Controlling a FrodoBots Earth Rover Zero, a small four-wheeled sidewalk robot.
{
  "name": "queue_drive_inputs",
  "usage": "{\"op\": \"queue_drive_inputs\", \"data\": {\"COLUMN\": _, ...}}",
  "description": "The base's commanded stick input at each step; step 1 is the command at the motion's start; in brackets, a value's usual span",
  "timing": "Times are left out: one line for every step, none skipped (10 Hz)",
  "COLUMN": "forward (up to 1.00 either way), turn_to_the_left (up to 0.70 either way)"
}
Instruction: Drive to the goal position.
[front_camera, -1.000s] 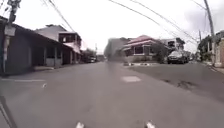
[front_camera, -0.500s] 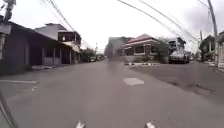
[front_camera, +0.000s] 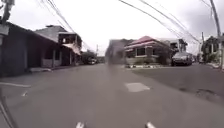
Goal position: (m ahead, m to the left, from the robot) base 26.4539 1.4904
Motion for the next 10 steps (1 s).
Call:
{"op": "queue_drive_inputs", "data": {"forward": 0.7, "turn_to_the_left": 0.0}}
{"op": "queue_drive_inputs", "data": {"forward": 0.7, "turn_to_the_left": 0.0}}
{"op": "queue_drive_inputs", "data": {"forward": 0.7, "turn_to_the_left": 0.0}}
{"op": "queue_drive_inputs", "data": {"forward": 0.7, "turn_to_the_left": 0.0}}
{"op": "queue_drive_inputs", "data": {"forward": 0.7, "turn_to_the_left": 0.0}}
{"op": "queue_drive_inputs", "data": {"forward": 0.7, "turn_to_the_left": 0.0}}
{"op": "queue_drive_inputs", "data": {"forward": 0.7, "turn_to_the_left": 0.0}}
{"op": "queue_drive_inputs", "data": {"forward": 0.7, "turn_to_the_left": 0.0}}
{"op": "queue_drive_inputs", "data": {"forward": 0.7, "turn_to_the_left": 0.0}}
{"op": "queue_drive_inputs", "data": {"forward": 0.7, "turn_to_the_left": 0.0}}
